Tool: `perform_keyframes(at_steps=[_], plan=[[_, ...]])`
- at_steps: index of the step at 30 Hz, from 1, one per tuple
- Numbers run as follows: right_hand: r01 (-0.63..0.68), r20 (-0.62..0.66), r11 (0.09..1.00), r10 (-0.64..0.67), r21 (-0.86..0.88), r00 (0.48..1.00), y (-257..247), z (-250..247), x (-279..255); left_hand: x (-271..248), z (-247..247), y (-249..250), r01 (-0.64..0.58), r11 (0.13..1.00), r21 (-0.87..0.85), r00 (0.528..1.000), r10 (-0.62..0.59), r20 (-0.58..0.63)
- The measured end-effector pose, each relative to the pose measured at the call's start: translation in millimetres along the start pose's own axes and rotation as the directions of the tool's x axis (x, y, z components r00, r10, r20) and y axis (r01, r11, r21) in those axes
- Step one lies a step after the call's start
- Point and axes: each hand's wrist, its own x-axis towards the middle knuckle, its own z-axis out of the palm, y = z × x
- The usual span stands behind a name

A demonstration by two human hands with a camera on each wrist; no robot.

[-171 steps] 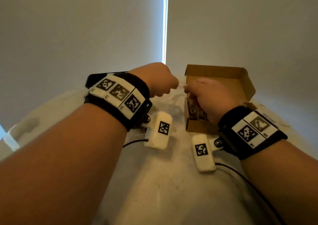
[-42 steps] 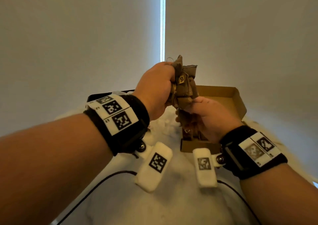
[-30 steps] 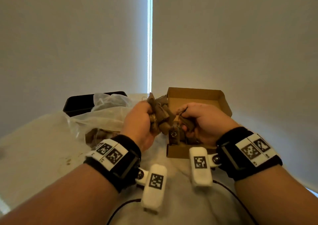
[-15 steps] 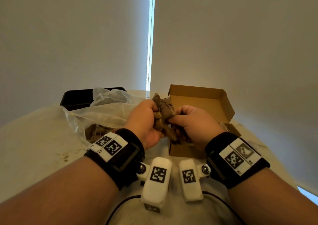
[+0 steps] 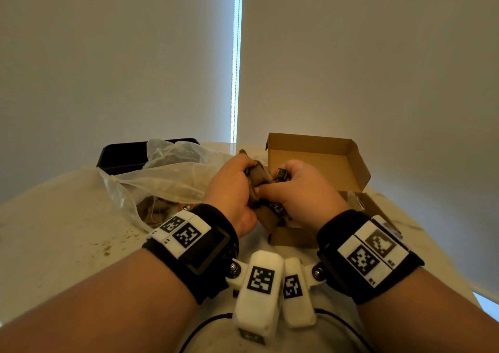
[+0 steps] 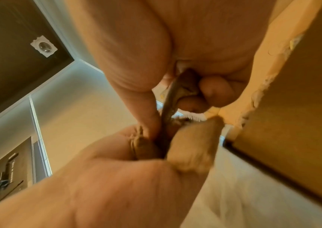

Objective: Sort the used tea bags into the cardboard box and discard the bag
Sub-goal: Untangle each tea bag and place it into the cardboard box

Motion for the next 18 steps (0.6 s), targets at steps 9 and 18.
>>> perform_keyframes(at_steps=[9, 18], plan=[[-0.205, 0.076, 0.900, 0.191, 0.384, 0.979, 2.4, -22.7, 5.1, 12.6, -18.7, 2.9, -0.084, 0.985, 0.151, 0.989, 0.101, -0.105], [-0.182, -0.003, 0.781, 0.229, 0.597, 0.973, 6.1, -23.8, 13.2, 16.9, -23.5, -5.5, -0.080, 0.913, 0.400, 0.996, 0.084, 0.006]])
